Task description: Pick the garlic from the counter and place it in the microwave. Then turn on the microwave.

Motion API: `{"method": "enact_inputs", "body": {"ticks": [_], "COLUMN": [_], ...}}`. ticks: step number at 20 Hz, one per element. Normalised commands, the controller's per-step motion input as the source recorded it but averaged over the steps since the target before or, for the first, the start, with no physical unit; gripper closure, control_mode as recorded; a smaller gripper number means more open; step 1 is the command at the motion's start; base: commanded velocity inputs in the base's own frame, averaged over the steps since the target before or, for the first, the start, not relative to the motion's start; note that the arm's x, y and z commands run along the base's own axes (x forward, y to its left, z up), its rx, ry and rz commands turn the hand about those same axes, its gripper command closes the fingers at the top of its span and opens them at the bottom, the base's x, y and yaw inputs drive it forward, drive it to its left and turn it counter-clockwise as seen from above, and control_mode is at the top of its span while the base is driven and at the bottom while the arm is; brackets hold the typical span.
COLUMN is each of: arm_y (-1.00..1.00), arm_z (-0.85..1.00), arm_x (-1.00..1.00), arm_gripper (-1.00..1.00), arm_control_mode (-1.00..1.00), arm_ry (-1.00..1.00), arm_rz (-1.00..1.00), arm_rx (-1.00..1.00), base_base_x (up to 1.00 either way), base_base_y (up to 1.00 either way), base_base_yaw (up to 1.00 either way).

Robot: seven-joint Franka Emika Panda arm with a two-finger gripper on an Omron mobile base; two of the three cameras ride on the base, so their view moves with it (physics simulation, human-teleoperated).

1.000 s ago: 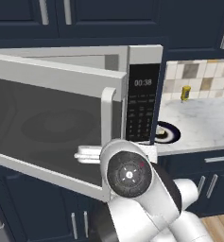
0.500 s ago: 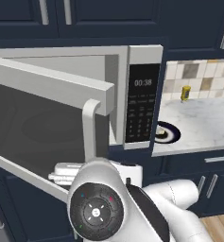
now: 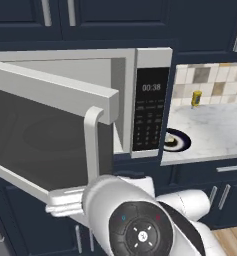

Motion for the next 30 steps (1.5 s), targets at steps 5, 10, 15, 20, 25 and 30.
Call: {"method": "enact_inputs", "body": {"ticks": [5, 10, 15, 20, 25, 30], "arm_y": [-0.47, -0.94, -0.69, -0.53, -0.35, 0.00], "arm_z": [0.20, 0.43, 0.73, 0.46, 0.06, 0.00], "arm_x": [-0.81, -0.71, -0.03, 0.04, 0.25, 0.82], "arm_gripper": [-1.00, -1.00, -1.00, -1.00, -1.00, -1.00], "arm_control_mode": [-1.00, -1.00, -1.00, -1.00, -1.00, -1.00], "arm_ry": [-0.02, -0.03, 0.01, 0.07, 0.16, 0.29], "arm_rz": [0.21, 0.07, 0.01, 0.00, 0.06, 0.08], "arm_rx": [0.07, 0.22, 0.33, 0.28, 0.35, 0.40], "base_base_x": [0.00, 0.00, 0.00, 0.00, 0.00, 0.00], "base_base_y": [0.00, 0.00, 0.00, 0.00, 0.00, 0.00], "base_base_yaw": [0.00, 0.00, 0.00, 0.00, 0.00, 0.00]}}
